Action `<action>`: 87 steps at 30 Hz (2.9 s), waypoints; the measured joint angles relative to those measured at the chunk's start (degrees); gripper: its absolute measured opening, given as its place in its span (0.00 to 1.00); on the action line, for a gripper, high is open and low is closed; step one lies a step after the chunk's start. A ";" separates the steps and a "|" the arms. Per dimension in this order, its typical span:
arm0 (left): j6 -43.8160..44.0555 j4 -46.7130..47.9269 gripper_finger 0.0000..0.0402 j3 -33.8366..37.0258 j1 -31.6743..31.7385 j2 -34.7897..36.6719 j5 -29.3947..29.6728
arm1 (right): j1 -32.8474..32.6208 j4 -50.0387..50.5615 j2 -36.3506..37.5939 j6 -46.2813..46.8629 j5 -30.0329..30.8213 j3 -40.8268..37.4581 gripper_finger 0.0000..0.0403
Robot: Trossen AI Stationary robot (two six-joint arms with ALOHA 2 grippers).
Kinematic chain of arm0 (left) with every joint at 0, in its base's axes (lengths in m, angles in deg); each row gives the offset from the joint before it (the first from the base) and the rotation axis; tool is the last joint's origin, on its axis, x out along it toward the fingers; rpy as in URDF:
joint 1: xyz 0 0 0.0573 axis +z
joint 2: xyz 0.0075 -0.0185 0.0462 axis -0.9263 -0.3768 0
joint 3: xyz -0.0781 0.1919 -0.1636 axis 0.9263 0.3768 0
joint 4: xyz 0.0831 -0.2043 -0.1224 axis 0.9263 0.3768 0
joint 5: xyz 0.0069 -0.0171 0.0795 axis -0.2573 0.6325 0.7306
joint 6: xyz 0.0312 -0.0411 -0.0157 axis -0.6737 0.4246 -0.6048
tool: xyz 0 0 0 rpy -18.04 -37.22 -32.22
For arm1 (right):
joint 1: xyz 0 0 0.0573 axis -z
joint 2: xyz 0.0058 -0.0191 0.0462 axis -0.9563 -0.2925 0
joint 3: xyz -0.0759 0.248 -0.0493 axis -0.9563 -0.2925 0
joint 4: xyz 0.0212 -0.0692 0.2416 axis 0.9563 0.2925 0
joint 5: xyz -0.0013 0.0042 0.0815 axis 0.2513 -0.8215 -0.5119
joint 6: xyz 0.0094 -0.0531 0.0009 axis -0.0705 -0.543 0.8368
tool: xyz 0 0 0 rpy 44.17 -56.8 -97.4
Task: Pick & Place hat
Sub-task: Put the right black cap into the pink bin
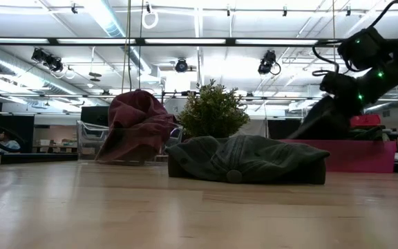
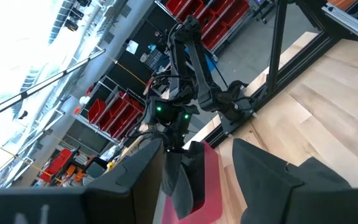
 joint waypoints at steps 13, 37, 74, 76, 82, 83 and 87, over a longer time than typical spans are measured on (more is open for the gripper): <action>0.37 0.00 0.49 0.00 -0.02 0.00 0.00 | 0.09 8.42 0.00 34.15 -5.61 0.00 0.00; -0.02 1.35 0.49 0.00 -0.01 0.02 -0.01 | -6.93 9.62 -0.04 -1.37 4.51 0.02 0.07; -0.02 2.36 0.49 0.00 0.00 0.02 0.02 | -14.00 8.22 -0.02 -7.69 18.03 0.04 0.52; -0.02 2.38 0.49 0.00 -0.02 0.02 0.02 | -14.50 10.89 -0.02 -9.06 18.05 0.05 0.52; -0.04 2.40 0.49 0.00 0.03 0.02 0.02 | -15.41 22.07 -0.02 -5.10 10.68 3.79 0.52; -0.04 2.40 0.49 0.00 0.05 0.02 0.02 | -15.41 24.77 -0.02 -4.22 9.27 4.94 0.52; -0.02 2.43 0.49 0.00 0.05 0.02 0.02 | -15.62 34.49 -0.02 0.40 7.05 10.64 0.52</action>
